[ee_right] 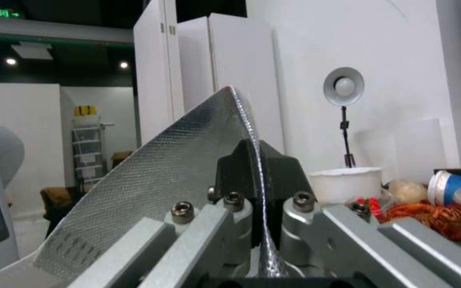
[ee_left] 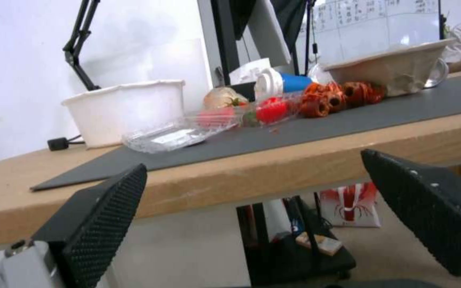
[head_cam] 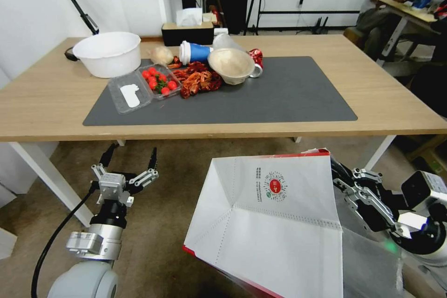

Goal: Pick up the food delivery bag from the floor and place it on the table.

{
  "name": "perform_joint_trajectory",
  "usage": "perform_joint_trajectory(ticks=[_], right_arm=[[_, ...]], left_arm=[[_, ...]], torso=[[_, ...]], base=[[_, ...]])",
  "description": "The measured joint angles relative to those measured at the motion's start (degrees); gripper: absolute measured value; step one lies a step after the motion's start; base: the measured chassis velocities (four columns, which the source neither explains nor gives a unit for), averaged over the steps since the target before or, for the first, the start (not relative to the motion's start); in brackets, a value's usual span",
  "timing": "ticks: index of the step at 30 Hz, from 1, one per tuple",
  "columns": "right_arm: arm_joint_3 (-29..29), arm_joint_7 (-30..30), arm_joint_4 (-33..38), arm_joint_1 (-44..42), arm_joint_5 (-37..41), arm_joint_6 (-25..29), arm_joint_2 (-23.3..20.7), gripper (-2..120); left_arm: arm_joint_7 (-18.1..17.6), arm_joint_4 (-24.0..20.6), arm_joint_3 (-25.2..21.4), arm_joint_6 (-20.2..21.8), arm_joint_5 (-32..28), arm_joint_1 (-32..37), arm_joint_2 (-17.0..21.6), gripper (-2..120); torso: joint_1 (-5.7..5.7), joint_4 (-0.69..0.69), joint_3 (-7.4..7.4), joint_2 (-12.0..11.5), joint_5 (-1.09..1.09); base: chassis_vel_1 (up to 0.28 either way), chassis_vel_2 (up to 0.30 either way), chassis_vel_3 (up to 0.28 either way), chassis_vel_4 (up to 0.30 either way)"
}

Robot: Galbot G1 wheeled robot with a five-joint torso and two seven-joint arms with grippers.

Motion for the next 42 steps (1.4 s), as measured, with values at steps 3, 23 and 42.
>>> perform_joint_trajectory(ticks=[3,23,42], right_arm=[[0.00,-0.08,-0.05,-0.01,-0.01,0.06,0.02,0],[-0.23,-0.24,0.20,-0.12,-0.59,0.21,0.78,0],[-0.37,-0.07,0.93,-0.64,-1.00,0.23,1.02,0]], left_arm=[[0.12,0.18,0.00,-0.03,0.01,-0.23,-0.16,100],[0.21,1.74,-0.01,-1.49,0.29,-0.38,-0.13,100],[0.05,1.31,0.02,-1.81,0.13,-0.59,0.68,100]], torso=[[0.29,0.00,0.41,0.70,0.00],[2.17,0.00,3.24,5.40,0.00],[4.18,0.00,6.12,10.29,0.00]], base=[[0.000,0.000,0.000,0.000],[0.000,0.000,0.000,0.000],[0.000,0.000,0.000,0.000]])
